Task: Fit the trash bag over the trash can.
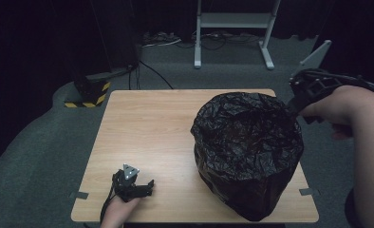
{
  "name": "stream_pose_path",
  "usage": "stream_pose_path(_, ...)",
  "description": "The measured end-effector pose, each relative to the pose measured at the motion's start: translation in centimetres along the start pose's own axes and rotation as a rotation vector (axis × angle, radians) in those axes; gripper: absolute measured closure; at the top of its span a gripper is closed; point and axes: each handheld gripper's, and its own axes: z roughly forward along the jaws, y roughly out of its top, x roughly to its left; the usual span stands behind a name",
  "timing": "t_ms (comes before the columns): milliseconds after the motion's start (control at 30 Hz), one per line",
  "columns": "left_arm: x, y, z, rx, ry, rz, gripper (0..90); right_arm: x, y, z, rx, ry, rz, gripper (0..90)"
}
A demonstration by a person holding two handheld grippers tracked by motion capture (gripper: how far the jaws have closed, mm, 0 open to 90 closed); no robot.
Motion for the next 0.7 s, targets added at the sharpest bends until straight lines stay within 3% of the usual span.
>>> stream_pose_path(200,0.0,0.0,0.0,0.0,-0.001,0.0,0.4,3.5,0.9,1.3,0.032,0.009,-0.087,17.1)
stream_pose_path(300,0.0,0.0,0.0,0.0,-0.002,0.001,0.3,4.6,1.1,2.3,0.054,0.011,-0.102,17.1)
stream_pose_path(400,0.1,0.0,0.0,-0.002,-0.005,0.0,0.3,5.1,1.3,3.9,0.093,-0.019,-0.107,17.2)
stream_pose_path(500,0.1,0.0,0.0,-0.003,-0.007,-0.002,0.3,5.2,1.1,5.9,0.125,0.014,-0.121,17.6)
stream_pose_path(700,0.0,0.0,0.0,-0.001,-0.004,0.0,0.3,5.9,0.2,10.6,0.216,0.004,-0.185,18.6)
